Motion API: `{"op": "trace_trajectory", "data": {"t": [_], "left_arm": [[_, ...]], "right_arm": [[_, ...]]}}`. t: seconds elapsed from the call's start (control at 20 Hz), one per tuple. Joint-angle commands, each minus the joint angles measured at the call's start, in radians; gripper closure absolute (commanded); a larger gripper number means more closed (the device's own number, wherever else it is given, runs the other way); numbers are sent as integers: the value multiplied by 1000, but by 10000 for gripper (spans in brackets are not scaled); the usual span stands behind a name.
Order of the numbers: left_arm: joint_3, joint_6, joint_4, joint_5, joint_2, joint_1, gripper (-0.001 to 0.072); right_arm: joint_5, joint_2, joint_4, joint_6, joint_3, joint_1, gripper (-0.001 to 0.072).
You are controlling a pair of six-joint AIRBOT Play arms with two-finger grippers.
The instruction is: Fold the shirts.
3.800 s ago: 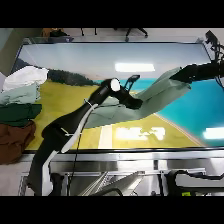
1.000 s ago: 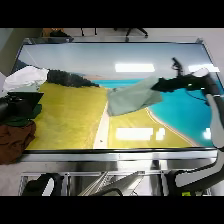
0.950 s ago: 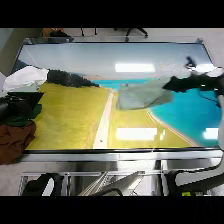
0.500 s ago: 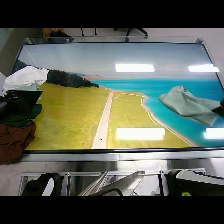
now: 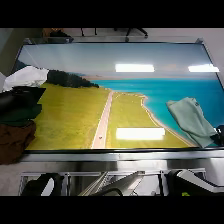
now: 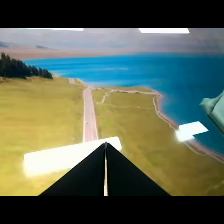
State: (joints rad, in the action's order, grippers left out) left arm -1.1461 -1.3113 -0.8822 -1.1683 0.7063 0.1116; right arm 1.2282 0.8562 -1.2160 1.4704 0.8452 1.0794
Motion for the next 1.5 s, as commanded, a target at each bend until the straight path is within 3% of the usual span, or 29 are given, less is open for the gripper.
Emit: {"op": "trace_trajectory", "data": {"t": [0.0, 0.1, 0.2, 0.25, 0.45, 0.55, 0.6, 0.7, 0.85, 1.0, 1.25, 1.45], "left_arm": [[0, 93, 130, -18, 87, -1, 690], [0, 151, 214, -16, 138, -1, 689], [-1, 159, 230, -16, 187, -1, 689], [-1, 159, 230, -18, 204, -1, 690], [-85, 163, 220, -71, 268, 27, 689], [-167, 163, 220, -86, 292, 48, 689], [-207, 163, 221, -89, 299, 58, 689], [-283, 162, 220, -89, 312, 76, 689], [-325, 158, 219, -97, 307, 92, 689], [-269, 103, 219, -161, 265, 90, 690], [136, 59, 192, -143, 27, 5, 691], [363, -47, 98, -118, -148, -90, 692]], "right_arm": [[14, -56, 6, 39, -38, 7, 698], [35, -59, 18, 37, -55, 7, 673], [48, -59, -24, 37, -60, 7, 163], [47, -59, -56, 39, -55, 8, 98], [57, -59, -125, 66, 79, 7, 109], [74, -59, -61, 93, 198, -6, 109], [79, -60, -6, 87, 249, -28, 147], [82, -60, 136, -3, 332, -109, 613], [52, -61, 262, -16, 375, -284, 697], [15, -60, 267, -16, 370, -542, 697], [-77, -59, 267, 0, 295, -1012, 697], [-105, -37, 242, -1, 251, -1186, 697]]}}
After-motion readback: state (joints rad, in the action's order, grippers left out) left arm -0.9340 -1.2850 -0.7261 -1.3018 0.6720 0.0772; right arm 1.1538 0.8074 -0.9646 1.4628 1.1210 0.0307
